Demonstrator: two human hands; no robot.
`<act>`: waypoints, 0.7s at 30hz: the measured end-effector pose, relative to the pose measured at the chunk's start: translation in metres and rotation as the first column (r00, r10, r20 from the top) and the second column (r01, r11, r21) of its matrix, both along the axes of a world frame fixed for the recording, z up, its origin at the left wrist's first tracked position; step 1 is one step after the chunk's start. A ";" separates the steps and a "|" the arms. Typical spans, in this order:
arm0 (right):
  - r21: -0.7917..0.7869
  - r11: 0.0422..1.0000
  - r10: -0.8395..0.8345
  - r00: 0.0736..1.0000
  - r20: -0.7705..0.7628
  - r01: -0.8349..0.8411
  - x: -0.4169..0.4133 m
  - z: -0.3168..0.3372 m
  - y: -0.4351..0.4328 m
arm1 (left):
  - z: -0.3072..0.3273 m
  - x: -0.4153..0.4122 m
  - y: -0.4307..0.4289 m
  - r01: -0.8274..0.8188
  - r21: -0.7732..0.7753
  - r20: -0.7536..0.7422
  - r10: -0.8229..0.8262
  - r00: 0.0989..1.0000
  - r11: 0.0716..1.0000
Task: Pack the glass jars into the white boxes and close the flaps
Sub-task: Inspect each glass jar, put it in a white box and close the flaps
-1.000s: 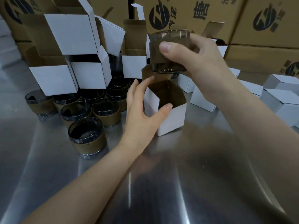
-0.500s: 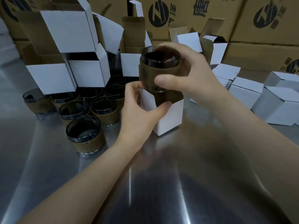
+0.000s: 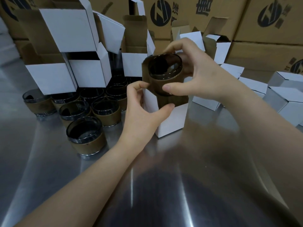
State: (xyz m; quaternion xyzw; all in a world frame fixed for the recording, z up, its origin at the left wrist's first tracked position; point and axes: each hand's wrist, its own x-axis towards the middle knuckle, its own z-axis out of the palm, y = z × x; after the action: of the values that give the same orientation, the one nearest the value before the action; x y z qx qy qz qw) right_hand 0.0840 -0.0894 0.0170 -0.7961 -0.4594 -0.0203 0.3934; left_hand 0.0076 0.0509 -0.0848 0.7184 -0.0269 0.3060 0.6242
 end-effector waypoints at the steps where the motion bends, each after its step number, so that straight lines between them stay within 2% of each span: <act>1: -0.032 0.999 -0.003 1.000 0.012 0.004 0.000 0.001 -0.001 | 0.000 0.000 0.000 0.008 -0.004 0.002 -0.008 1.000 1.000; 6: -0.184 0.982 -0.031 0.993 0.111 0.051 0.000 0.005 -0.001 | -0.001 0.001 -0.002 0.014 -0.007 -0.011 -0.014 1.000 1.000; 14: -0.296 0.938 -0.094 0.953 0.289 0.182 -0.003 0.009 0.002 | -0.002 0.002 -0.002 -0.005 0.011 -0.016 0.005 1.000 1.000; 18: -0.380 0.898 -0.115 0.952 0.285 0.222 -0.002 0.004 0.004 | -0.003 0.002 -0.002 -0.001 0.032 -0.001 0.001 1.000 1.000; 21: -0.381 0.891 -0.134 0.945 0.299 0.247 0.002 0.003 0.007 | -0.004 0.002 -0.001 -0.006 0.040 0.003 0.006 1.000 0.999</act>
State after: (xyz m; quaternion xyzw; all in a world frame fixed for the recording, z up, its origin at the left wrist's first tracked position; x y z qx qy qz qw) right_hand 0.0861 -0.0828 0.0199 -0.8927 -0.4204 -0.0678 0.1474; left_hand 0.0099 0.0499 -0.0885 0.7302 -0.0318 0.3083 0.6089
